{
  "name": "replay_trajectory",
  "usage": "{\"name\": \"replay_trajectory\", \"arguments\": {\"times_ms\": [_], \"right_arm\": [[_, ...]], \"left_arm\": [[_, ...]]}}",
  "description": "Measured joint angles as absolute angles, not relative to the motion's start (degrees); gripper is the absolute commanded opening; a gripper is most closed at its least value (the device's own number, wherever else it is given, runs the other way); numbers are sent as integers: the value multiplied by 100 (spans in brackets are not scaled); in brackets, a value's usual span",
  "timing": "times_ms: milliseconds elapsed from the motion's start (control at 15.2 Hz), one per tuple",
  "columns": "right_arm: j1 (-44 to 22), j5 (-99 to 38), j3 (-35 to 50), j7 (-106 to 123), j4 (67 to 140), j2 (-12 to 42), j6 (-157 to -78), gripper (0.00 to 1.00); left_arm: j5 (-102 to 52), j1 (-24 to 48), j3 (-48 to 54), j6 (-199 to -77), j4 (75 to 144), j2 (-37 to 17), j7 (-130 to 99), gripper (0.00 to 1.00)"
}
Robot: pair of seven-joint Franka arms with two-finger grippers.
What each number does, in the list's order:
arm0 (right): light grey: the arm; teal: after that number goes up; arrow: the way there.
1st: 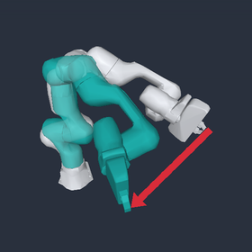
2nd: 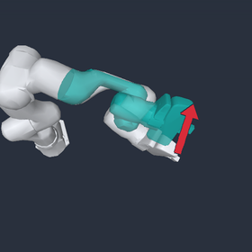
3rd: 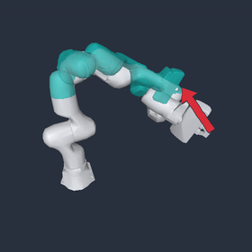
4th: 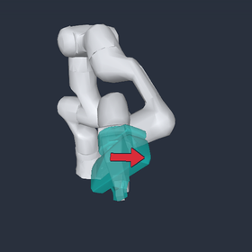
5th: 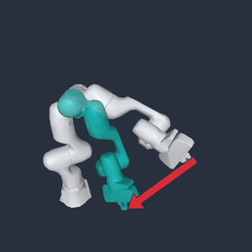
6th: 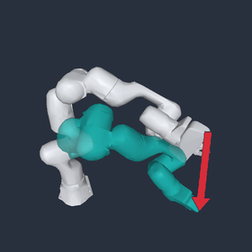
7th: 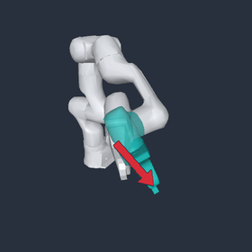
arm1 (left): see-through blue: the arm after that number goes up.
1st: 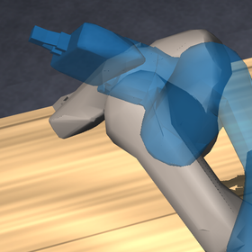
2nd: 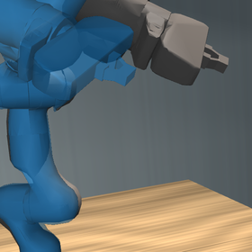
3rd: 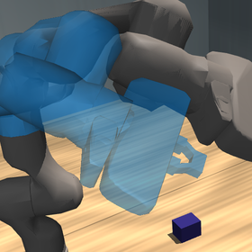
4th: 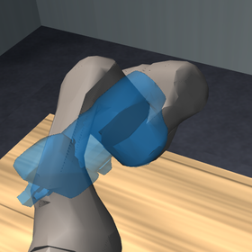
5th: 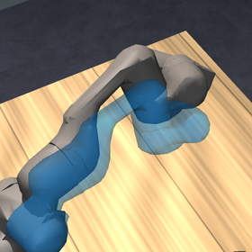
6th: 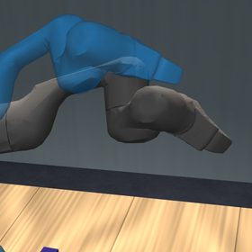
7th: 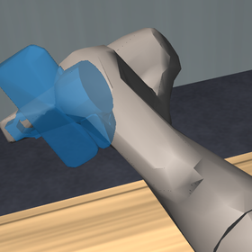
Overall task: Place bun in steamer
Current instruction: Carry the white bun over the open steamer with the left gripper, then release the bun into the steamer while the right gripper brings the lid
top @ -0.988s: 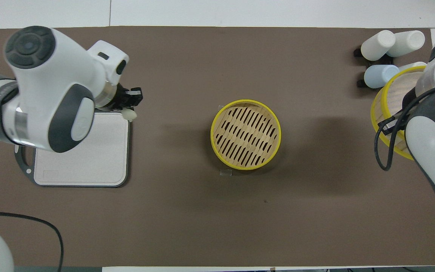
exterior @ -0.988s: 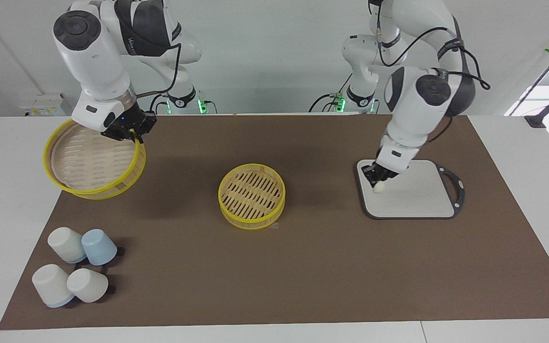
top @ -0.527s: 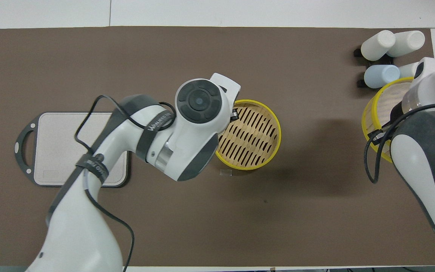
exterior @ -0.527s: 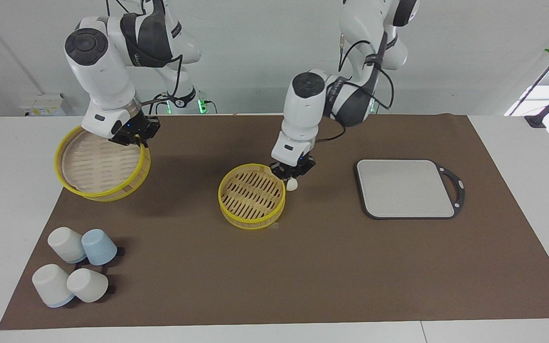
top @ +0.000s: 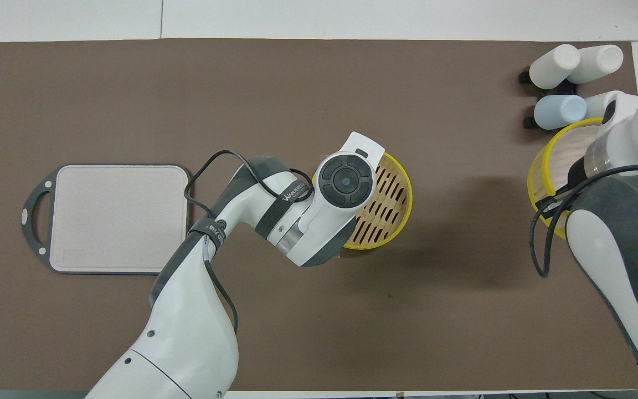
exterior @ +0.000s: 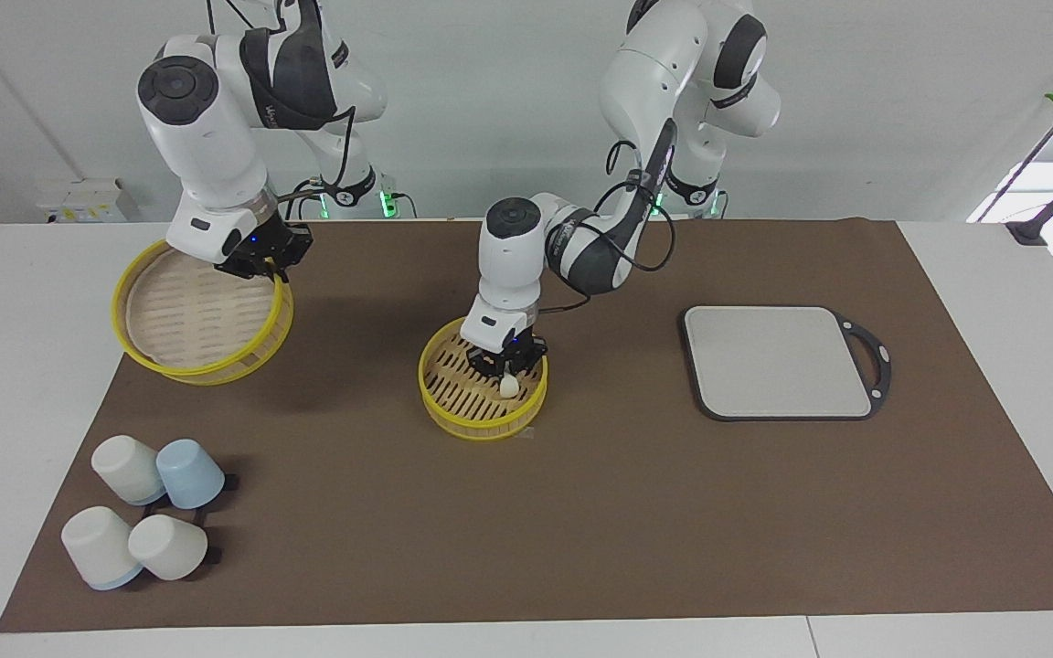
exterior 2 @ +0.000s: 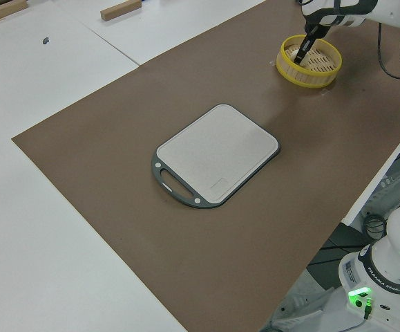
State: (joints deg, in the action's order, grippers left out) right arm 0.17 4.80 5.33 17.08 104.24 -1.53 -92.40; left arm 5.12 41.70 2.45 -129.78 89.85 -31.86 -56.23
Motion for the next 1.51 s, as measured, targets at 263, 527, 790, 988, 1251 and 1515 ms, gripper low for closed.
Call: {"name": "replay_trajectory", "arguments": {"times_ms": [263, 527, 790, 988, 1251, 1515], "right_arm": [[16, 479, 537, 1707, 10440, -173, -9244, 0], [15, 478, 541, 1693, 10442, -173, -9247, 0], [11, 473, 547, 1671, 10442, -174, -9253, 0], [-169, 350, 567, 1336, 10359, -175, -9335, 0], [-900, 141, 619, 224, 10246, -170, -9619, 0], [-1706, -30, 637, -1051, 9909, 321, -10024, 0]], "left_arm": [[527, 4236, 247, -12975, 8985, -3185, -5751, 100], [532, 4246, 238, -12909, 8970, -3148, -5838, 100], [533, 4246, 226, -12804, 8959, -3043, -5844, 100], [535, 4171, 170, -12444, 8937, -2791, -5836, 100], [529, 3366, 139, -11220, 8928, -1752, -5127, 100], [517, 2223, 119, -10322, 8972, -936, -3799, 100]]}}
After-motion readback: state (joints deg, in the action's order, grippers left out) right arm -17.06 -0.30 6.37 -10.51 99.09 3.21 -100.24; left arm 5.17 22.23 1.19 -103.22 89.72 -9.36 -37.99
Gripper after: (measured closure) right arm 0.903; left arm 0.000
